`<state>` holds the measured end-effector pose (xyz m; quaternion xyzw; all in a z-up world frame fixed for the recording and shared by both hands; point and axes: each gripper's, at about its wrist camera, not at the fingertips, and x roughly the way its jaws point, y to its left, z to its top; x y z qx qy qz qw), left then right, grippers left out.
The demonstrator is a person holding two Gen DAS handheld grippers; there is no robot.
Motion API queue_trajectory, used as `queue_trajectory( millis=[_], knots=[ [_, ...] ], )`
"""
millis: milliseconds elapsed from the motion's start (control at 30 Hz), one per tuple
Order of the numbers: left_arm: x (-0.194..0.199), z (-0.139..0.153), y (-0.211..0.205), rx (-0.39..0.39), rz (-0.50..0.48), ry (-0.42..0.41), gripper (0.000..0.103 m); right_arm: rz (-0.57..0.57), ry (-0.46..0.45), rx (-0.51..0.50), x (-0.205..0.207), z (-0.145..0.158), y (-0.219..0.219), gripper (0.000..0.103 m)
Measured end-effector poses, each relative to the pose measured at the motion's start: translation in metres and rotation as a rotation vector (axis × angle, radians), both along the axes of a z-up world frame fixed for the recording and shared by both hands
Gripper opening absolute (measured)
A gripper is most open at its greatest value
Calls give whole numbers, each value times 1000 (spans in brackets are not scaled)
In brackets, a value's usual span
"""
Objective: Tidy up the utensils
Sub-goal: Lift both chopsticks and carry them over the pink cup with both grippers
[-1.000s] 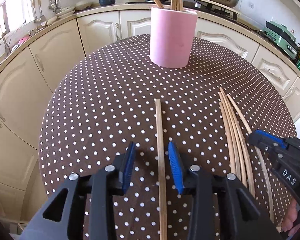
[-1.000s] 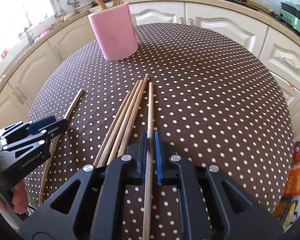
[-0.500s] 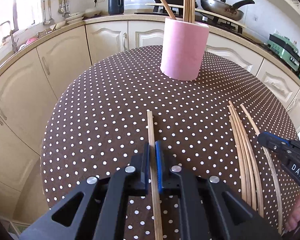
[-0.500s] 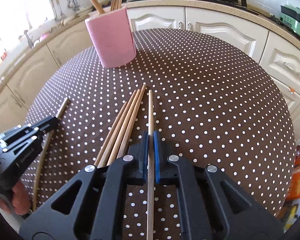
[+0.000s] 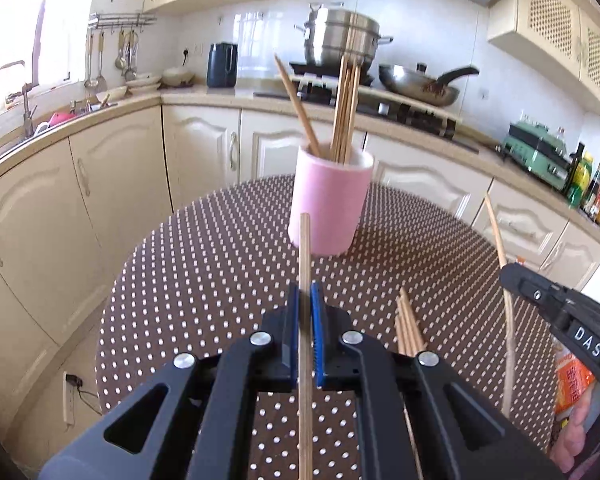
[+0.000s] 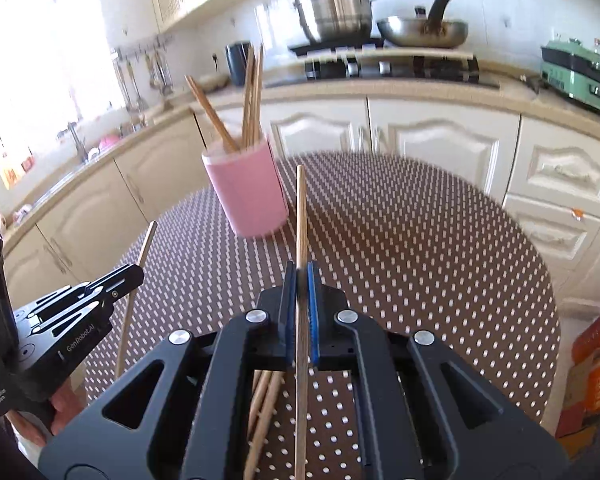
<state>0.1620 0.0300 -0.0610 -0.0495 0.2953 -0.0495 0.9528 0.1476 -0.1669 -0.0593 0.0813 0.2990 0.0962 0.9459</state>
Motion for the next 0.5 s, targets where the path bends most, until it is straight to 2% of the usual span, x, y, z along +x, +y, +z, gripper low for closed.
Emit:
queue_trajectory(
  millis=[167, 500],
  knots=[
    [-4, 29, 0, 7, 14, -99, 6, -7, -73, 14, 0, 21, -2, 6],
    [4, 73, 0, -5, 66, -189, 6, -6, -179, 20, -1, 58, -2, 6]
  ],
)
